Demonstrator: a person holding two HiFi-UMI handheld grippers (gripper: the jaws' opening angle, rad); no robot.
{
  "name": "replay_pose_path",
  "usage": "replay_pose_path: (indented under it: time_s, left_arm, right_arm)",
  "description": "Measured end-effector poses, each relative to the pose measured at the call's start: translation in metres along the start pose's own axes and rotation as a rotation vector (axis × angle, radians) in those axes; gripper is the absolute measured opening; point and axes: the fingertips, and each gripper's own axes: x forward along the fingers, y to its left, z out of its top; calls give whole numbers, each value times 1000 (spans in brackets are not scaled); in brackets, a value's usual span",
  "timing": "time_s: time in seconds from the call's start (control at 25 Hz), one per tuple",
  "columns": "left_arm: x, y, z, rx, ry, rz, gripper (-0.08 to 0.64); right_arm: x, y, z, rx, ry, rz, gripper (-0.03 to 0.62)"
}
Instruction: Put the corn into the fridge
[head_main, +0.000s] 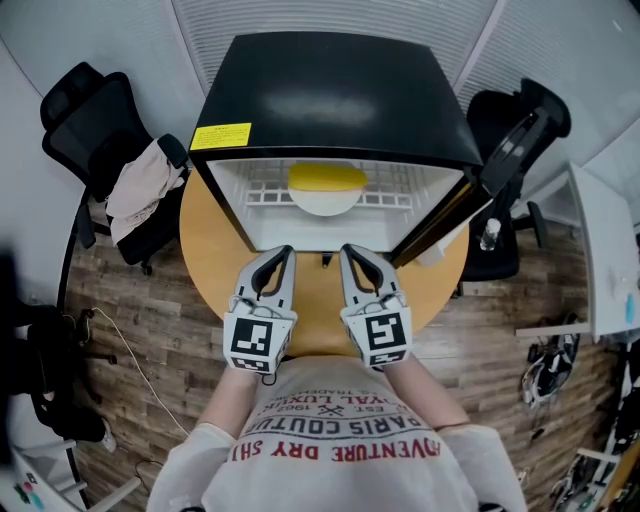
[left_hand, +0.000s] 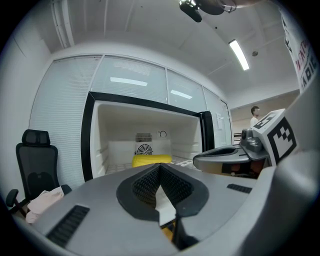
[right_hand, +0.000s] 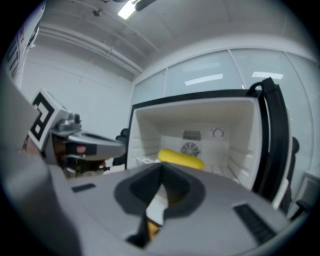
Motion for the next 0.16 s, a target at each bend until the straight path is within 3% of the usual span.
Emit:
replay_pose_path:
  time_s: [0.16]
  left_arm:
    - [2, 0, -1, -3, 2, 0, 25]
  right_arm:
    - [0, 0, 0, 12, 16, 11, 28]
